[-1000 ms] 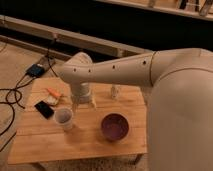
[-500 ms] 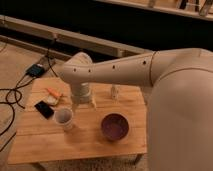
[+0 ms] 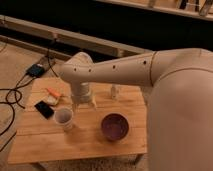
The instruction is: Push the ceramic bowl across the table
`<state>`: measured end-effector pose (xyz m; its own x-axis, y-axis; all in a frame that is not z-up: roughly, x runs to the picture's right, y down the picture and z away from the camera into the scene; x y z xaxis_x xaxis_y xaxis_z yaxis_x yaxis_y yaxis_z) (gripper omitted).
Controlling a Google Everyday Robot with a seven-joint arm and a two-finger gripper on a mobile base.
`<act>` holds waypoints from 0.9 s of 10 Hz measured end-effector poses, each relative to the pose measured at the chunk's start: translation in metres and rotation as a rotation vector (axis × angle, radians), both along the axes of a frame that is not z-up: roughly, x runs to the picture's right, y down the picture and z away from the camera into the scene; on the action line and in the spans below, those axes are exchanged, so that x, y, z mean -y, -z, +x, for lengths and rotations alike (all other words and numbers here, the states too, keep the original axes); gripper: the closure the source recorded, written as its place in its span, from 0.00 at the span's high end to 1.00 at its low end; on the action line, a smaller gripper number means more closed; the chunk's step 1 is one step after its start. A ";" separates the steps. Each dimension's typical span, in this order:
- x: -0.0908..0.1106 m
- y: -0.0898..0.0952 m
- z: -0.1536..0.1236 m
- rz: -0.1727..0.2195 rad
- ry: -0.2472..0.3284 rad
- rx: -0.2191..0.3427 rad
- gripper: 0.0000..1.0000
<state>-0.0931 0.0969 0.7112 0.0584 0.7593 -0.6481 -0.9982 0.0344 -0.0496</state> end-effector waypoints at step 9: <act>-0.019 -0.064 0.023 -0.023 0.043 -0.003 0.65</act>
<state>-0.0701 0.1156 0.7751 0.0892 0.7408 -0.6658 -0.9959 0.0765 -0.0483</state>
